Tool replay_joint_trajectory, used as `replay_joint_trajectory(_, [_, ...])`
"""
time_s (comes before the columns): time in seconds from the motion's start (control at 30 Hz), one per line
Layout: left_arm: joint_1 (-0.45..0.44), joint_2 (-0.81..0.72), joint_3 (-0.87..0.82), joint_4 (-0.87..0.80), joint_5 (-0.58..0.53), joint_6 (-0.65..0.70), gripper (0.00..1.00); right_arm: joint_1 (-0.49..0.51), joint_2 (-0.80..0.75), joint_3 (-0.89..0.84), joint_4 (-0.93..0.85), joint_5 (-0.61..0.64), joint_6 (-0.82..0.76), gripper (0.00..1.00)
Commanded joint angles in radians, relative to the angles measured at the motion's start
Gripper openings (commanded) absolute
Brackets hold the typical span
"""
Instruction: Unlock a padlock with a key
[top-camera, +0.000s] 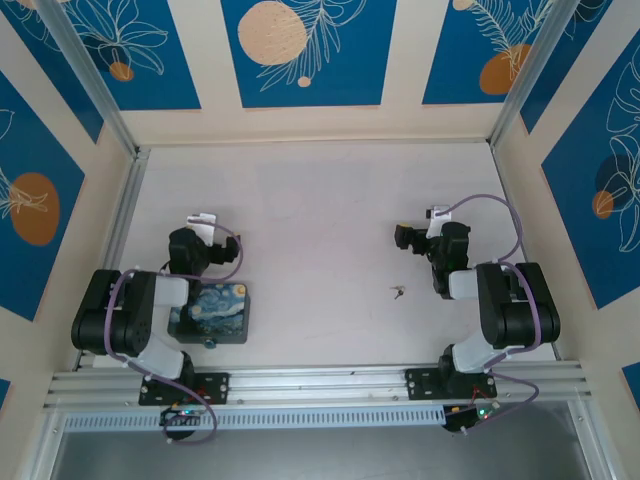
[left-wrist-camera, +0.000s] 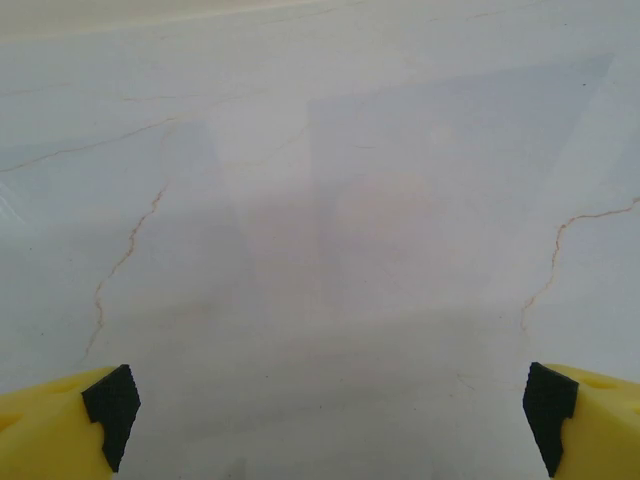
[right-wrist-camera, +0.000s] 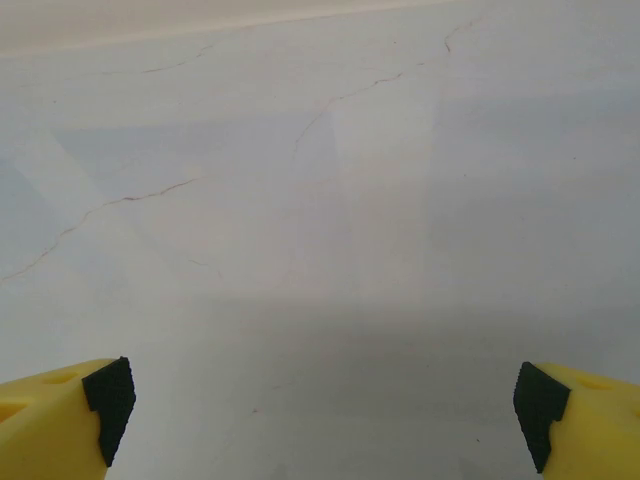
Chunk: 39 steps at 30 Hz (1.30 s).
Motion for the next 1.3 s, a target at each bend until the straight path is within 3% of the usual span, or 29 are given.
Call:
replay_joint_trajectory(0.0, [0.014, -0.004, 0.006, 0.034, 0.027, 0.010, 1.00, -0.005, -0.017, 0.018, 0.010, -0.010, -0.023, 0.99])
replay_joint_trajectory(0.6, [0.014, -0.014, 0.026, -0.008, -0.037, -0.011, 1.00, -0.011, -0.019, 0.017, 0.008, -0.024, -0.019, 0.99])
replay_joint_trajectory(0.67, [0.014, -0.034, 0.049, -0.064, -0.043, -0.014, 1.00, -0.004, -0.049, 0.030, -0.025, 0.051, 0.004, 0.99])
replay_joint_trajectory(0.8, [0.014, -0.117, 0.255, -0.464, -0.074, -0.036, 1.00, -0.004, -0.213, 0.164, -0.368, 0.124, 0.059, 0.99])
replay_joint_trajectory(0.87, [0.017, -0.140, 0.343, -0.613, -0.091, -0.087, 1.00, -0.024, -0.252, 0.247, -0.529, 0.097, 0.211, 0.99])
replay_joint_trajectory(0.93, [0.017, -0.165, 0.428, -0.780, -0.113, -0.182, 1.00, -0.041, -0.248, 0.376, -0.767, 0.147, 0.436, 0.99])
replay_joint_trajectory(0.97, [0.017, -0.176, 0.463, -0.870, -0.132, -0.239, 1.00, -0.057, -0.235, 0.430, -0.878, 0.120, 0.499, 1.00])
replay_joint_trajectory(1.0, [0.017, -0.183, 0.503, -0.976, -0.152, -0.303, 1.00, -0.076, -0.219, 0.463, -0.916, 0.007, 0.511, 0.99])
replay_joint_trajectory(1.1, [0.017, -0.226, 0.580, -1.240, -0.173, -0.461, 1.00, -0.066, -0.216, 0.489, -0.955, -0.165, 0.551, 0.99])
replay_joint_trajectory(1.27, [0.017, -0.377, 0.570, -1.548, -0.283, -0.654, 1.00, 0.082, -0.240, 0.563, -1.142, -0.207, 0.546, 1.00])
